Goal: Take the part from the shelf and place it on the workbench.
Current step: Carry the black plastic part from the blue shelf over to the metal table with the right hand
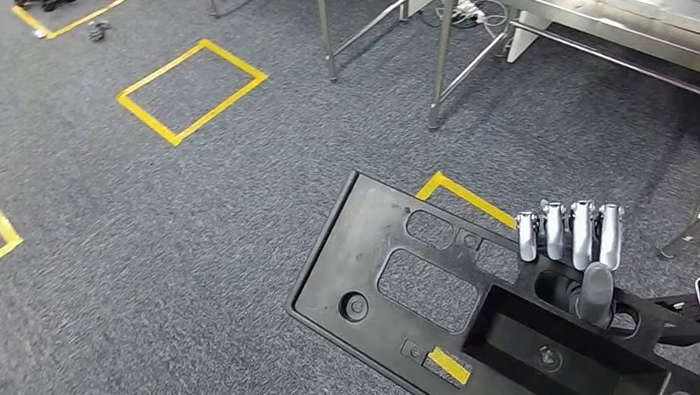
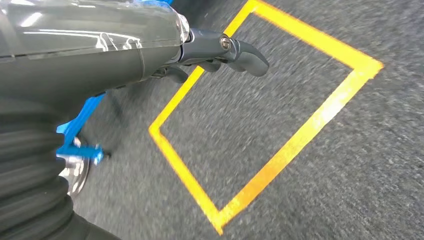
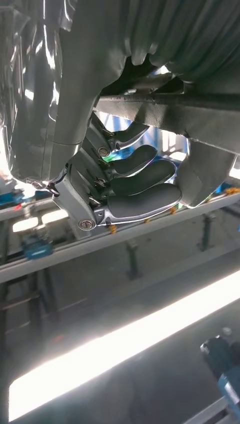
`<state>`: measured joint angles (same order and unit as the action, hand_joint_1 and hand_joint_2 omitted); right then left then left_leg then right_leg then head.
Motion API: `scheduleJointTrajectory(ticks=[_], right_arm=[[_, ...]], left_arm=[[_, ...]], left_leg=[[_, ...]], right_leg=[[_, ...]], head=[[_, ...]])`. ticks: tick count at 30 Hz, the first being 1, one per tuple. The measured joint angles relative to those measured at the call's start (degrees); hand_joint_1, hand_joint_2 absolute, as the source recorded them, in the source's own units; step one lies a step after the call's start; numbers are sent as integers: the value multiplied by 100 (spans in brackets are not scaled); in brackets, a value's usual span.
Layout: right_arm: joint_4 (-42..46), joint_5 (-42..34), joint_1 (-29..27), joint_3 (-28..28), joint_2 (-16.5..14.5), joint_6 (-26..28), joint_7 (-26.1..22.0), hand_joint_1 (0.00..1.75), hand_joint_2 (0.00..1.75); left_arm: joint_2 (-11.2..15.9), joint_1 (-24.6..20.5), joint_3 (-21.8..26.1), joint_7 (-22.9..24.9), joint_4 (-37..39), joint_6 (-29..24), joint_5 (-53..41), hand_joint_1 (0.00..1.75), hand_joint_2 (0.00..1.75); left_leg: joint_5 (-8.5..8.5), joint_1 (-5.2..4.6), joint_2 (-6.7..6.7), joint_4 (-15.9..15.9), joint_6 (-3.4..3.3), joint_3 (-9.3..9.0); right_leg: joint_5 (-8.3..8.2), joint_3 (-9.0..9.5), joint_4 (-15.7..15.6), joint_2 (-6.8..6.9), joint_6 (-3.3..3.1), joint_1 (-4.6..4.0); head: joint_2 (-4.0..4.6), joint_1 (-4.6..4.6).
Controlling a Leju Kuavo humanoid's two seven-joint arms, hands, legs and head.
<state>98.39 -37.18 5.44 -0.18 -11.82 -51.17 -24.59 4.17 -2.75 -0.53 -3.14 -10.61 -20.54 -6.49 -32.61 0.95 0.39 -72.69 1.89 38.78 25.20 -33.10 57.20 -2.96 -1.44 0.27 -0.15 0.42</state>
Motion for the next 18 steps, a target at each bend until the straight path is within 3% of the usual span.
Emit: scheduleJointTrajectory(ticks=[2, 3, 5, 7, 9, 11, 13, 14, 15, 16, 18], right_arm=[[-45, -35, -27, 50, -30, -50, -38, 154, 175], [-61, -46, -33, 71, -39, -75, -50, 154, 175], [-84, -60, -55, 110, -56, -137, -66, 154, 175], [-102, -66, -91, 156, -63, -190, -70, 154, 175], [-111, -67, -108, 201, -63, -217, -75, 154, 175], [-123, -66, -109, 220, -64, -229, -75, 154, 175], [-152, -52, -115, 225, -64, -244, -67, 154, 175], [-167, -38, -116, 227, -64, -256, -55, 154, 175], [-179, -15, -110, 229, -64, -273, -38, 154, 175], [-187, 14, -93, 231, -64, -290, -16, 154, 175], [-199, 80, -4, 230, -64, -307, 40, 154, 175]], left_arm=[[57, 15, -35, -16, -1, 36, -46, 0, 175], [80, 20, -50, -27, 0, 59, -64, 0, 175], [103, 22, -85, -49, 1, 96, -103, 0, 175], [104, 7, -113, -65, 1, 109, -124, 0, 175], [104, 8, -132, -74, 1, 113, -127, 0, 175], [108, 31, -149, -88, 1, 114, -125, 0, 175], [107, 52, -155, -108, 1, 122, -103, 0, 175], [102, 57, -155, -119, 1, 131, -88, 0, 175], [91, 57, -155, -131, 1, 141, -67, 0, 175], [73, 54, -155, -142, 1, 151, -43, 0, 175], [17, 46, -154, -157, 1, 158, 8, 0, 175]], left_leg=[[420, 30, -134, 730, 10, -292], [543, 41, -226, 1051, -1, -432], [578, 34, -330, 1315, -58, -549], [587, 18, -238, 1332, -142, -552], [605, 28, -134, 1360, -219, -566], [605, 29, -21, 1373, -268, -568], [591, 20, 104, 1372, -284, -565], [581, 17, 168, 1371, -285, -570], [572, 17, 225, 1371, -281, -581], [560, 16, 277, 1371, -274, -600], [531, 3, 378, 1372, -241, -641]], right_leg=[[46, -7, 76, -139, 43, 10], [74, -28, 126, -202, 73, 10], [102, -81, 191, -297, 132, 10], [100, -110, 197, -342, 185, 26], [211, -178, 353, -133, 242, 24], [530, -454, 931, 165, 293, 21], [799, -812, 1626, 255, 321, 39], [794, -890, 1762, 266, 323, 44], [670, -839, 1648, 280, 315, 46], [472, -682, 1332, 320, 296, 42], [159, -286, 547, 561, 233, -13]], head=[[0, 1], [0, -1], [0, -5], [0, -12], [0, 15], [1, 48], [1, 52], [1, 54], [0, 54], [0, 54], [0, 53]])
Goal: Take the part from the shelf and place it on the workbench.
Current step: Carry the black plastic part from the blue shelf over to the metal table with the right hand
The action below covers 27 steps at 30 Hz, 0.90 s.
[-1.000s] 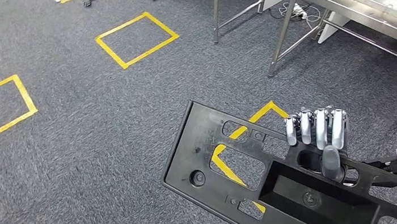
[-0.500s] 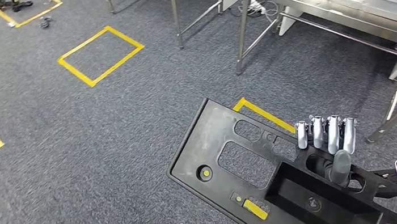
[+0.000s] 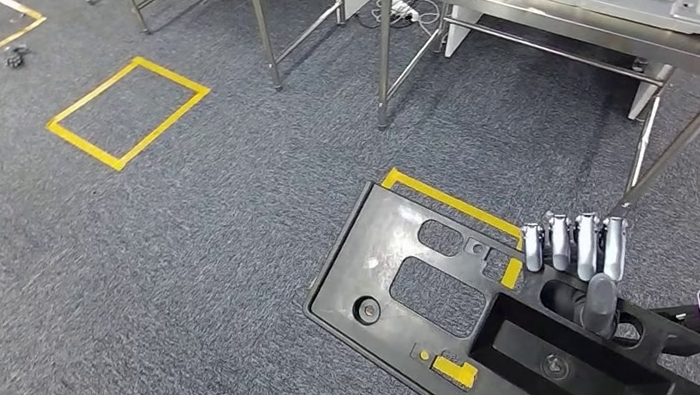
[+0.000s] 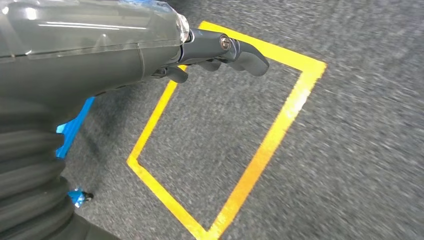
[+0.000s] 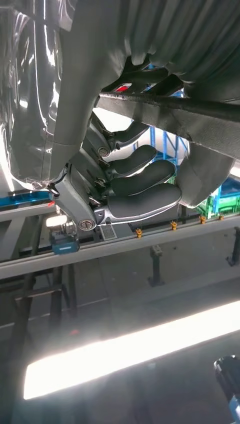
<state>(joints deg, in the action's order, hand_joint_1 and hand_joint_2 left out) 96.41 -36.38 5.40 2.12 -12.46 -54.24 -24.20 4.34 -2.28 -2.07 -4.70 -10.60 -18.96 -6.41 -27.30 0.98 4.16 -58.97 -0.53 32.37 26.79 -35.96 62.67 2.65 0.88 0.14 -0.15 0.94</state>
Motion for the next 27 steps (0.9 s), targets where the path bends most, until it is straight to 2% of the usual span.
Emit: scheduleJointTrajectory(ticks=[1, 2, 4, 5, 7, 8, 9, 10, 11, 12, 13, 14, 15, 16, 17, 18, 19, 20, 22, 24, 25, 26, 27], right_arm=[[-5, 28, 58, -1, 0, 4, 25, 154, 175], [-9, 57, 109, -3, 0, 15, 46, 154, 175], [-11, 116, 165, -7, 0, 68, 91, 154, 175], [-8, 153, 184, -13, -2, 103, 121, 154, 175], [0, 222, 255, -49, -7, 177, 182, 154, 175], [2, 254, 288, -77, -9, 201, 206, 154, 175], [2, 284, 313, -109, -11, 218, 226, 154, 175], [2, 309, 323, -138, -13, 231, 241, 154, 175], [1, 335, 330, -163, -11, 249, 250, 154, 175], [1, 358, 343, -185, -9, 270, 254, 154, 175], [1, 381, 364, -205, -6, 292, 255, 154, 175], [1, 405, 393, -231, -3, 315, 257, 154, 175], [1, 427, 428, -260, 1, 335, 262, 154, 175], [2, 452, 468, -292, 3, 359, 272, 154, 175], [5, 477, 511, -330, 7, 385, 285, 154, 175], [8, 498, 551, -361, 10, 409, 297, 154, 175], [15, 519, 588, -390, 13, 430, 308, 154, 175], [28, 537, 616, -416, 18, 452, 321, 154, 175], [66, 574, 691, -463, 34, 494, 345, 154, 175], [89, 609, 773, -521, 51, 528, 367, 154, 175], [92, 625, 797, -550, 58, 544, 379, 154, 175], [98, 643, 806, -574, 66, 565, 394, 154, 175], [108, 658, 809, -592, 74, 587, 410, 154, 175]], left_arm=[[-25, -2, 1, -3, 0, 0, 22, 0, 175], [-52, -4, 2, -4, 0, 1, 35, 0, 175], [-106, -13, 3, -4, -1, 10, 51, 0, 175], [-136, -18, 4, -3, -1, 17, 61, 0, 175], [-198, -23, 13, -2, -2, 36, 97, 0, 175], [-219, -19, 24, -1, -1, 41, 118, 0, 175], [-241, -14, 38, 0, -1, 46, 139, 0, 175], [-254, -8, 51, 1, -1, 50, 154, 0, 175], [-273, -3, 62, 1, -1, 54, 169, 0, 175], [-290, 2, 70, 3, -1, 57, 185, 0, 175], [-308, 4, 79, 4, 0, 60, 198, 0, 175], [-325, 4, 90, 7, 0, 62, 211, 0, 175], [-340, 2, 102, 11, 0, 66, 220, 0, 175], [-359, -5, 114, 15, 0, 71, 223, 0, 175], [-378, -13, 126, 22, 0, 80, 227, 0, 175], [-399, -23, 137, 30, 0, 90, 231, 0, 175], [-423, -37, 146, 38, 0, 103, 235, 0, 175], [-448, -46, 155, 46, 0, 116, 245, 0, 175], [-494, -56, 175, 56, 0, 131, 267, 0, 175], [-528, -52, 199, 63, 0, 132, 281, 0, 175], [-544, -50, 208, 67, 0, 132, 284, 0, 175], [-561, -50, 214, 74, 0, 132, 288, 0, 175], [-575, -51, 221, 78, 0, 134, 294, 0, 175]], left_leg=[[-13, -9, 47, 3, 26, -16], [-25, -18, 95, 7, 54, -29], [-42, -30, 193, 31, 112, -64], [-69, -29, 167, 13, 142, -75], [-272, -25, -63, -292, 184, 41], [-445, -15, -223, -618, 191, 192], [-625, -14, -319, -1014, 192, 389], [-742, -14, -355, -1361, 194, 571], [-755, -14, -367, -1561, 194, 693], [-652, -13, -371, -1547, 191, 721], [-448, -10, -387, -1308, 186, 641], [-214, -2, -451, -909, 176, 488], [-57, 7, -575, -543, 168, 340], [41, 16, -681, -274, 156, 227], [64, 16, -763, -129, 141, 170], [46, 7, -788, -116, 124, 163], [62, 4, -736, -99, 91, 158], [76, 6, -679, -73, 56, 147], [105, 27, -553, -16, -18, 121], [104, 26, -429, 5, -53, 109], [96, 24, -366, 5, -58, 108], [87, 23, -303, 5, -60, 102], [76, 22, -240, 4, -58, 93]], right_leg=[[-64, 117, -246, 87, -37, -34], [-69, 163, -360, 133, -64, -65], [-79, 163, -391, 17, -111, -74], [-98, 184, -428, -43, -133, -57], [-138, 234, -501, -166, -201, -12], [-145, 245, -512, -223, -223, -3], [-144, 247, -508, -285, -243, -4], [-140, 248, -500, -353, -251, -9], [-133, 250, -486, -429, -255, -14], [-123, 252, -466, -509, -254, -15], [-107, 255, -440, -589, -245, -12], [-83, 253, -403, -665, -229, -6], [-58, 238, -363, -730, -205, -6], [-40, 210, -325, -791, -177, -1], [-31, 179, -298, -842, -146, 4], [-36, 151, -291, -889, -113, 12], [-47, 133, -294, -942, -76, 21], [-44, 127, -288, -931, -44, 26], [97, 14, -60, -689, 20, 13], [419, -311, 582, -386, 71, 17], [560, -503, 943, -331, 92, 32], [618, -642, 1191, -307, 106, 46], [576, -692, 1257, -290, 113, 56]], head=[[0, -1], [1, -2], [1, -3], [1, -6], [0, -21], [0, -31], [0, -37], [0, -41], [0, -43], [0, -43], [0, -44], [0, -43], [0, -43], [0, -43], [0, -43], [0, -45], [0, -45], [0, -46], [0, -9], [0, 31], [1, 33], [1, 34], [1, 35]])
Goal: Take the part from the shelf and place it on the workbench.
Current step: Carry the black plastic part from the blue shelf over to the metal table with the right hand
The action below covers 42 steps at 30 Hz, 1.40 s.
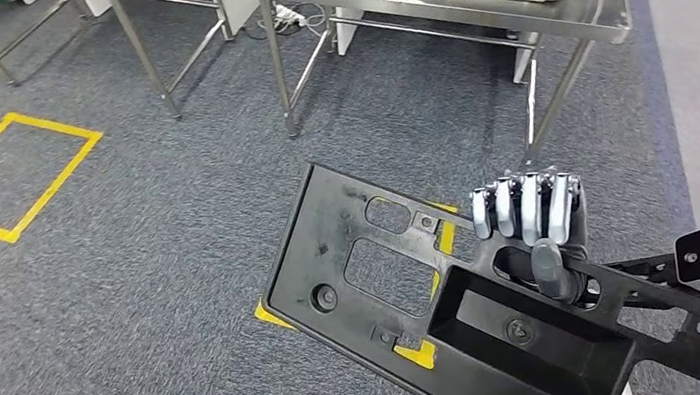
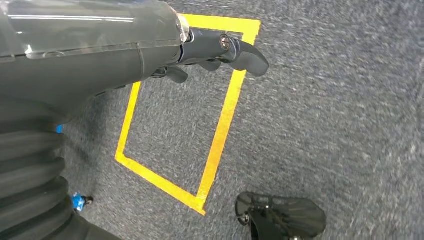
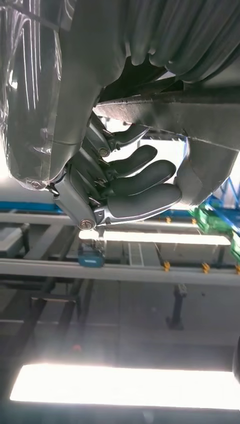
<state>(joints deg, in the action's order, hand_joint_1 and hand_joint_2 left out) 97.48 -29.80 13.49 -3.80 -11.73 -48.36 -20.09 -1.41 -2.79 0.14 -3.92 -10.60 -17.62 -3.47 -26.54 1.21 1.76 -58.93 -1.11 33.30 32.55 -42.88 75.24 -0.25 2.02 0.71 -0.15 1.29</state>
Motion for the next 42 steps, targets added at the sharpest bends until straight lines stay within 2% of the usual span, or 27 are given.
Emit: scheduleJointTrajectory(ticks=[1, 3, 4, 6, 8, 10, 11, 13, 14, 15, 16, 18, 20, 21, 23, 25, 27, 29, 30, 31, 32, 33, 35, 36, 39, 41, 42], right_arm=[[16, 16, 11, -15, 7, 24, 20, 154, 175], [70, 42, 58, -46, 18, 98, 58, 154, 175], [99, 50, 90, -68, 22, 143, 78, 154, 175], [143, 59, 134, -107, 33, 220, 107, 154, 175], [176, 70, 146, -121, 51, 279, 132, 154, 175], [204, 79, 174, -128, 68, 329, 147, 154, 175], [211, 86, 193, -134, 73, 352, 155, 154, 175], [211, 109, 221, -148, 85, 401, 179, 154, 175], [208, 122, 222, -156, 92, 423, 192, 154, 175], [206, 131, 223, -165, 99, 440, 200, 154, 175], [204, 136, 227, -173, 107, 449, 204, 154, 175], [203, 141, 249, -181, 120, 454, 209, 154, 175], [204, 146, 284, -183, 133, 454, 219, 154, 175], [204, 150, 298, -185, 139, 454, 227, 154, 175], [205, 156, 324, -192, 150, 455, 242, 154, 175], [211, 158, 364, -198, 169, 466, 248, 154, 175], [215, 165, 421, -211, 199, 501, 254, 154, 175], [201, 172, 451, -232, 236, 538, 256, 154, 175], [188, 174, 454, -245, 254, 549, 256, 154, 175], [174, 177, 463, -257, 273, 564, 256, 154, 175], [158, 184, 485, -268, 291, 591, 256, 154, 175], [146, 193, 522, -278, 307, 626, 256, 154, 175], [128, 217, 607, -284, 339, 719, 255, 154, 175], [122, 225, 640, -284, 356, 763, 254, 154, 175], [93, 228, 718, -285, 414, 867, 259, 154, 175], [70, 217, 804, -285, 442, 914, 277, 154, 175], [56, 210, 845, -285, 453, 934, 291, 154, 175]], left_arm=[[-19, -3, 7, 4, 0, 3, 4, 0, 175], [-61, -10, 18, 8, 0, 12, 9, 0, 175], [-84, -19, 22, 8, 0, 15, 10, 0, 175], [-118, -40, 27, 8, 0, 18, 12, 0, 175], [-147, -61, 31, 8, 0, 25, 16, 0, 175], [-167, -65, 34, 8, 0, 38, 21, 0, 175], [-170, -60, 37, 8, 0, 49, 23, 0, 175], [-176, -46, 49, 8, 0, 77, 27, 0, 175], [-181, -36, 56, 8, 0, 87, 29, 0, 175], [-186, -27, 64, 8, 0, 93, 31, 0, 175], [-190, -21, 70, 8, 0, 96, 32, 0, 175], [-193, -18, 79, 7, 0, 97, 35, 0, 175], [-198, -22, 92, 1, 0, 98, 37, 0, 175], [-205, -26, 101, -8, 0, 99, 39, 0, 175], [-223, -36, 115, -24, 0, 101, 44, 0, 175], [-245, -37, 124, -33, 0, 102, 49, 0, 175], [-273, -40, 128, -41, 0, 106, 50, 0, 175], [-293, -45, 131, -42, 0, 103, 50, 0, 175], [-301, -45, 132, -37, 0, 97, 49, 0, 175], [-302, -44, 134, -30, 0, 90, 48, 0, 175], [-306, -45, 135, -20, 0, 86, 46, 0, 175], [-310, -47, 137, -10, 0, 80, 41, 0, 175], [-321, -55, 139, 15, 0, 67, 31, 0, 175], [-325, -59, 140, 30, 0, 58, 25, 0, 175], [-334, -64, 141, 81, 0, 31, -3, 0, 175], [-335, -70, 141, 97, 0, 15, -15, 0, 175], [-335, -71, 141, 102, 0, 11, -19, 0, 175]], left_leg=[[-13, 0, 56, -1, 6, -18], [-46, -1, 144, 1, 34, -68], [-62, -8, 174, 2, 59, -87], [-77, -13, 215, 13, 122, -106], [-80, -15, 240, 39, 190, -124], [-192, -15, 122, -107, 239, -76], [-335, -14, 31, -350, 252, 36], [-687, -8, -101, -1104, 267, 406], [-787, -7, -119, -1433, 275, 581], [-773, -7, -125, -1579, 279, 676], [-643, -7, -125, -1502, 279, 665], [-213, -7, -137, -802, 254, 379], [12, -22, -164, -195, 208, 118], [26, -33, -176, -74, 183, 72], [31, -42, -176, -50, 131, 69], [63, -23, -163, 0, 67, 45], [80, -6, -149, 34, 21, 29], [76, -4, -142, 35, 8, 32], [73, -3, -140, 34, 7, 30], [70, -1, -139, 33, 9, 27], [65, 2, -138, 32, 14, 21], [58, 5, -139, 30, 27, 11], [44, -7, -138, 24, 77, 2], [40, -13, -136, 23, 113, 3], [28, -7, -119, 30, 226, -2], [-131, 4, -120, -197, 269, 86], [-294, 8, -125, -483, 278, 216]], right_leg=[[-155, 81, -182, 23, -3, 5], [-546, 487, -977, 116, -44, -8], [-675, 674, -1341, 161, -78, -32], [-716, 814, -1635, 188, -141, -82], [-732, 820, -1669, 139, -202, -81], [-764, 867, -1744, 105, -266, -44], [-774, 889, -1775, 94, -299, -27], [-763, 896, -1776, 69, -342, -43], [-756, 897, -1769, 47, -355, -51], [-747, 900, -1757, 19, -358, -57], [-735, 906, -1741, -12, -355, -59], [-695, 917, -1688, -62, -331, -54], [-652, 891, -1617, -98, -283, -69], [-642, 875, -1598, -107, -256, -77], [-645, 864, -1599, -117, -198, -78], [-568, 839, -1512, -95, -132, -58], [-281, 604, -1006, -54, -64, -32], [2, 242, -306, -34, -9, -1], [15, 142, -135, -29, 9, 18], [-60, 127, -137, -22, 21, 35], [-225, 219, -346, -10, 27, 50], [-436, 400, -719, 13, 27, 63], [-684, 727, -1394, 55, -1, 50], [-717, 806, -1570, 64, -30, 32], [-714, 812, -1637, 36, -149, -3], [-737, 839, -1683, 27, -239, 14], [-741, 851, -1698, 26, -274, 19]], head=[[0, 1], [0, -1], [0, -4], [-1, -5], [-1, -5], [-1, -15], [-1, -26], [0, -41], [0, -44], [0, -45], [0, -46], [0, -48], [-1, -51], [-1, -53], [-1, -55], [-1, -51], [-1, -42], [-1, -40], [-1, -40], [-1, -40], [-1, -40], [-1, -40], [-1, -42], [-1, -43], [-1, -47], [-1, -62], [-1, -75]])
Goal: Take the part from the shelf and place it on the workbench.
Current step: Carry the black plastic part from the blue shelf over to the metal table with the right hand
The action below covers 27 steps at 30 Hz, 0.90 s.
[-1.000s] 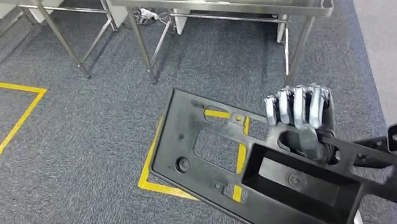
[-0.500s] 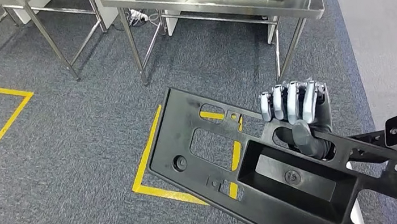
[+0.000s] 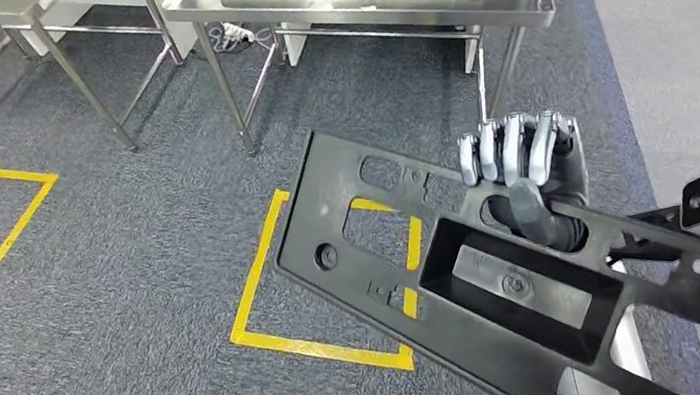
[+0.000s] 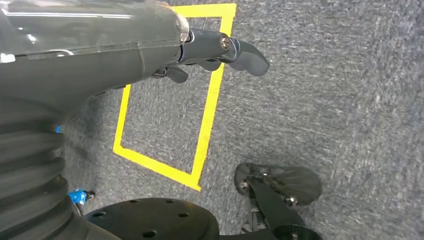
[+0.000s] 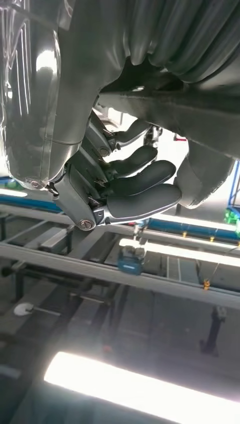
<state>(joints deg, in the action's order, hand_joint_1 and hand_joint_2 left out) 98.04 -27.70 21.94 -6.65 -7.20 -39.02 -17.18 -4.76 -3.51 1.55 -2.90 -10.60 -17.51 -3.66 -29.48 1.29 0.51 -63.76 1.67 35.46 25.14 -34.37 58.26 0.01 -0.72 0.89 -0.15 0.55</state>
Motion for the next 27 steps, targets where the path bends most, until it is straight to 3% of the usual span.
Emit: scheduleJointTrajectory(ticks=[2, 3, 4, 5, 7, 9, 12, 14, 17, 18, 19, 20, 23, 25, 27], right_arm=[[-45, -14, 43, 1, 34, 26, 33, 154, 175], [-75, -20, 51, 1, 56, 29, 44, 154, 175], [-104, -27, 62, 1, 79, 32, 50, 154, 175], [-130, -34, 83, 1, 100, 34, 54, 154, 175], [-178, -64, 157, 1, 143, 40, 48, 154, 175], [-236, -126, 253, 9, 200, 50, 32, 154, 175], [-328, -223, 379, 44, 291, 57, 19, 154, 175], [-382, -269, 470, 103, 354, 65, 18, 154, 175], [-492, -302, 602, 208, 449, 101, 32, 154, 175], [-543, -309, 631, 242, 475, 109, 46, 154, 175], [-609, -319, 664, 284, 505, 112, 69, 154, 175], [-685, -328, 714, 330, 537, 112, 97, 154, 175], [-959, -318, 995, 468, 637, 123, 213, 154, 175], [-1182, -266, 1198, 538, 695, 152, 301, 154, 175], [-1433, -160, 1362, 586, 769, 212, 373, 154, 175]], left_arm=[[0, 2, 1, 13, 0, -7, -7, 0, 175], [0, 2, 1, 15, 0, -9, -10, 0, 175], [0, 2, 2, 17, 0, -10, -14, 0, 175], [0, 1, 2, 17, 0, -10, -19, 0, 175], [0, 4, 2, 8, 0, -8, -36, 0, 175], [-4, 8, 2, -14, 0, -7, -51, 0, 175], [-20, 10, 2, -31, 0, -3, -64, 0, 175], [-28, 8, 3, -33, 0, 0, -70, 0, 175], [-43, 2, 4, -35, 0, 4, -95, 0, 175], [-47, 2, 4, -34, 0, 4, -105, 0, 175], [-48, 3, 4, -32, 0, 6, -113, 0, 175], [-49, 3, 4, -30, 0, 7, -121, 0, 175], [-55, -6, 4, -25, 0, 19, -158, 0, 175], [-58, -14, 4, -22, 0, 36, -174, 0, 175], [-61, -20, 3, -17, 0, 53, -187, 0, 175]], left_leg=[[-346, -3, -6, -772, 8, 368], [-415, -3, -8, -1041, 10, 502], [-379, -3, -10, -1119, 5, 547], [-240, -4, -10, -969, -7, 483], [126, -7, -18, -266, -53, 161], [303, -27, -28, 283, -101, -80], [335, -49, -33, 426, -177, -125], [370, -34, -29, 474, -245, -140], [388, -23, -18, 499, -289, -144], [387, -23, -17, 498, -290, -144], [386, -23, -17, 497, -290, -145], [385, -23, -19, 497, -289, -148], [374, -33, -24, 494, -261, -163], [371, -47, -21, 498, -210, -162], [376, -55, -16, 520, -144, -173]], right_leg=[[11, 2, 4, -3, -42, -25], [17, 2, 12, -7, -51, -39], [23, 2, 23, -13, -55, -50], [30, 4, 37, -23, -54, -57], [50, 5, 69, -45, -35, -62], [68, -22, 112, -63, 11, -78], [65, -49, 118, -72, 112, -74], [179, -115, 269, -60, 181, -56], [650, -570, 1212, -43, 265, -28], [740, -727, 1514, -39, 282, -16], [730, -807, 1647, -35, 292, -6], [615, -779, 1563, -30, 292, 2], [84, -253, 460, -8, 243, -12], [-16, -71, 64, -1, 191, -48], [-24, -71, 37, -10, 133, -60]], head=[[0, -23], [0, -26], [0, -26], [0, -26], [0, -26], [0, -25], [0, -27], [1, -21], [1, -14], [1, -14], [1, -14], [1, -13], [0, -15], [0, -17], [0, -19]])
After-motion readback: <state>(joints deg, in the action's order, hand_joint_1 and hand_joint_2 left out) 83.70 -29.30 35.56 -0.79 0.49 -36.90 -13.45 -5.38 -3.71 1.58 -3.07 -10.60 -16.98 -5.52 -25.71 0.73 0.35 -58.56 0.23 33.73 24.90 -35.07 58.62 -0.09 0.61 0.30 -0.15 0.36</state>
